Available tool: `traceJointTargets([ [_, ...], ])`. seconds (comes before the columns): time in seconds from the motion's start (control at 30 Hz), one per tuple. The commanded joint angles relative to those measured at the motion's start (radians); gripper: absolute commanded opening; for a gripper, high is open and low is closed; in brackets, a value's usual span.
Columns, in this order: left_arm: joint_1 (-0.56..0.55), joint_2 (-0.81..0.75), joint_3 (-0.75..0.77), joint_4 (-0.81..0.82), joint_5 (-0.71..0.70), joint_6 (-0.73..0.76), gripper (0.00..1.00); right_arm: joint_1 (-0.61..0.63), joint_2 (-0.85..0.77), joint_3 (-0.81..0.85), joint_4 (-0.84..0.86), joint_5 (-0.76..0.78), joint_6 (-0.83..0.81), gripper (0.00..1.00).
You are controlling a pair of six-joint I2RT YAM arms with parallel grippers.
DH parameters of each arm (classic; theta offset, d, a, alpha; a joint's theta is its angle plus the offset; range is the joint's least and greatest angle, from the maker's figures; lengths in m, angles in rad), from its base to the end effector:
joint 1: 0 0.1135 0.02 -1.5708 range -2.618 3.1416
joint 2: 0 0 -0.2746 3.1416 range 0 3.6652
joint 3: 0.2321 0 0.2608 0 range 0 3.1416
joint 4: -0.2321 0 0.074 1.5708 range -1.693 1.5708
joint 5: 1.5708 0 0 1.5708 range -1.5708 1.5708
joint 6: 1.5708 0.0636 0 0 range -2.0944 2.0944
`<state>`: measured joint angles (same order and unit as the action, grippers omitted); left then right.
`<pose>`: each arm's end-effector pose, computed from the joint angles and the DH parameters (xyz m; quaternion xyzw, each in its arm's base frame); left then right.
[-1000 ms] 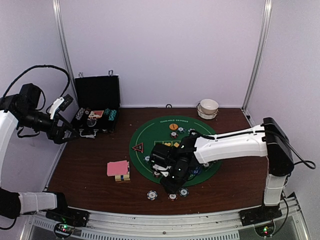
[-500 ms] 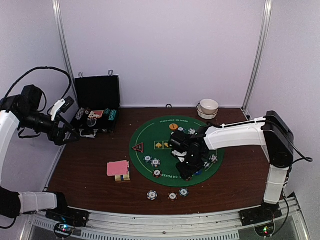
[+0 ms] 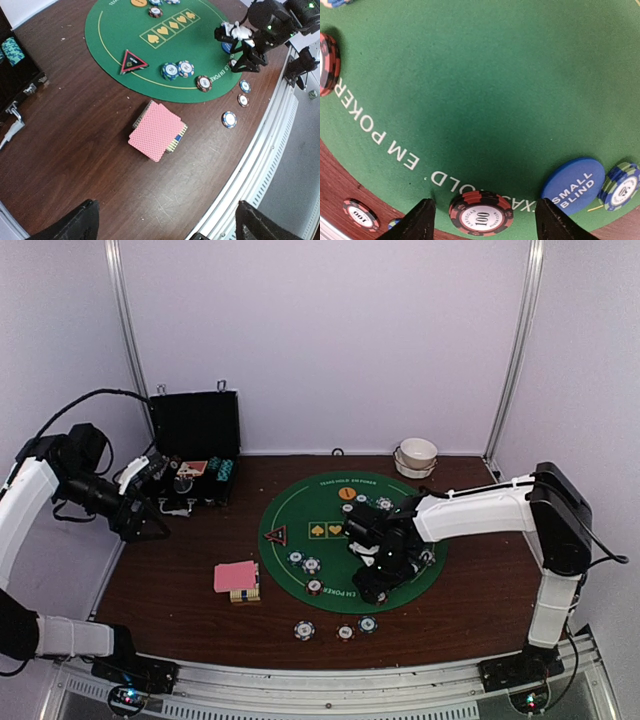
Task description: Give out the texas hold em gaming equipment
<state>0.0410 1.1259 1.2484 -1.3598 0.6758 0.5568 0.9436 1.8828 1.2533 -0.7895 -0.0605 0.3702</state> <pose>0.1883 -0.0321 0.3351 0.2905 0.8856 -0.2663 0.2459 0.2114 0.2982 0.1380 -0.2840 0.9553 0.0702 0.0416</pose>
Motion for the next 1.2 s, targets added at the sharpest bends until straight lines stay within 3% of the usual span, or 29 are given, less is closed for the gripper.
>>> traceJointTargets([
  [0.0, -0.066, 0.040, -0.044, 0.051, -0.032, 0.030, 0.98, -0.003, -0.077, 0.061, -0.027, 0.036, 0.016, 0.77],
  [0.27, -0.275, 0.191, -0.084, 0.162, -0.155, 0.052, 0.98, -0.003, -0.158, 0.143, -0.037, 0.038, 0.060, 0.99],
  [0.8, -0.446, 0.437, -0.090, 0.243, -0.268, 0.313, 0.97, -0.005, -0.250, 0.111, 0.069, 0.028, 0.162, 0.99],
  [1.17, -0.523, 0.472, -0.154, 0.376, -0.402, 0.319, 0.97, -0.005, -0.287, 0.082, 0.093, 0.030, 0.177, 1.00],
])
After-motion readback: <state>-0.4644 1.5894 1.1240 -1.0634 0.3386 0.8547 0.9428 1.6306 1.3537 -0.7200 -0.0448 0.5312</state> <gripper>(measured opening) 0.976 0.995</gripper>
